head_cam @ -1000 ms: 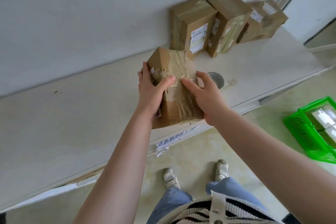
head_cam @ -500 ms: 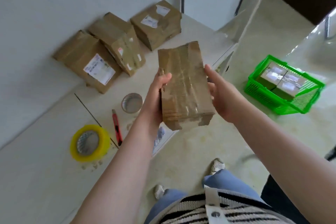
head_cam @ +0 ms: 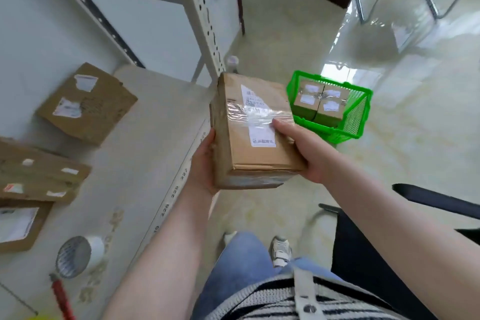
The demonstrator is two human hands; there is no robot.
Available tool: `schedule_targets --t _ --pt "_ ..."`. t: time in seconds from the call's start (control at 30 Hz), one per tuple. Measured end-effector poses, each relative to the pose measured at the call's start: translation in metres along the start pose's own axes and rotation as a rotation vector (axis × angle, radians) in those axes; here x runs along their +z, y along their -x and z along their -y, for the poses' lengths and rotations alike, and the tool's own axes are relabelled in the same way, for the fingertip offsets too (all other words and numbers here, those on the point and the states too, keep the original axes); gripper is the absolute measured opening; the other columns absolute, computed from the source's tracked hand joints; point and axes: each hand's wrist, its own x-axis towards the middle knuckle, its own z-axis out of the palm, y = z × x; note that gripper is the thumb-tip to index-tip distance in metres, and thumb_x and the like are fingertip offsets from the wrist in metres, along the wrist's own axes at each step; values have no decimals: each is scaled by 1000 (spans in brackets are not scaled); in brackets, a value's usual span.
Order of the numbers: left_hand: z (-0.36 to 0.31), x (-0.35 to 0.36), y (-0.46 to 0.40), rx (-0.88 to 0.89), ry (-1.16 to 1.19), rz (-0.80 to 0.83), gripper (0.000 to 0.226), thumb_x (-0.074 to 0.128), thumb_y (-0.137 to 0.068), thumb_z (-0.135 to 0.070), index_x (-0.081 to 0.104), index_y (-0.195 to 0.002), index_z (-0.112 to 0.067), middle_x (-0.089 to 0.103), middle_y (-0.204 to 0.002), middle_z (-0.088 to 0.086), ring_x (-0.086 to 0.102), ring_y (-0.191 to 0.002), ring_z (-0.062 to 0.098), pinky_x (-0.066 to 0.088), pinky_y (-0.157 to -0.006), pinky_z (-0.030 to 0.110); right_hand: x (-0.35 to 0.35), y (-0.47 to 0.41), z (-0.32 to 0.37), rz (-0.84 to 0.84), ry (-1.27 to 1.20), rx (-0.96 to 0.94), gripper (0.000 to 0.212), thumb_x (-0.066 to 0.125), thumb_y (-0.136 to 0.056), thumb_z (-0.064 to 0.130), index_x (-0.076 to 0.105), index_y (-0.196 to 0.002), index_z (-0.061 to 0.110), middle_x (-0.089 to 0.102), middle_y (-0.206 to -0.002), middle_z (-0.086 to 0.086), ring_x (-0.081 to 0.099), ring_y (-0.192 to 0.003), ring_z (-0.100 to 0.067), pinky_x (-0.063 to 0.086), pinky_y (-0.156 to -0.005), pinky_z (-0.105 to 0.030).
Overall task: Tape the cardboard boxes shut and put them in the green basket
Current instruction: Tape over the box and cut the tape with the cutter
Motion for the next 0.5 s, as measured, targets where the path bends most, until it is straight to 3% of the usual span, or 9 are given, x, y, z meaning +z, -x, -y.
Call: schedule_targets --t 0.07,0.1,0.2,0.3,0.5 --pt "-13 14 -24 -43 -174 -46 47 39 -101 -41 65 -128 -13 59 -136 13 54 -128 29 47 -104 43 -20 -12 10 -56 -7 -67 24 70 -87 38 66 -106 25 76 -93 1 73 -75 -15 56 -56 -27" --pt "-17 21 -38 -73 -258 -52 46 39 -101 -40 64 -129 -14 59 -136 12 53 -129 28 44 -107 42 -29 -18 15 -84 1 -110 22 71 -87 38 66 -106 27 76 -95 2 73 -77 -14 56 -58 -27" --pt "-25 38 -78 -63 -400 -53 59 38 -95 -51 49 -142 -17 56 -141 6 45 -137 24 33 -113 41 -50 -41 27 -151 66 -240 29 71 -87 36 63 -114 34 74 -107 6 72 -92 -14 59 -71 -33" --pt "-34 65 -113 -59 -502 117 71 30 -93 -60 42 -146 -16 53 -144 5 48 -135 21 37 -112 38 -68 -68 43 -226 109 -324 37 71 -88 34 59 -122 37 72 -113 9 69 -103 -14 56 -89 -40" --pt "-48 108 -202 -194 -578 26 62 60 -87 -35 44 -143 -13 63 -131 10 62 -119 27 49 -102 43 -102 -123 80 -344 34 -330 42 71 -87 34 57 -126 33 71 -115 8 67 -106 -14 51 -98 -47"
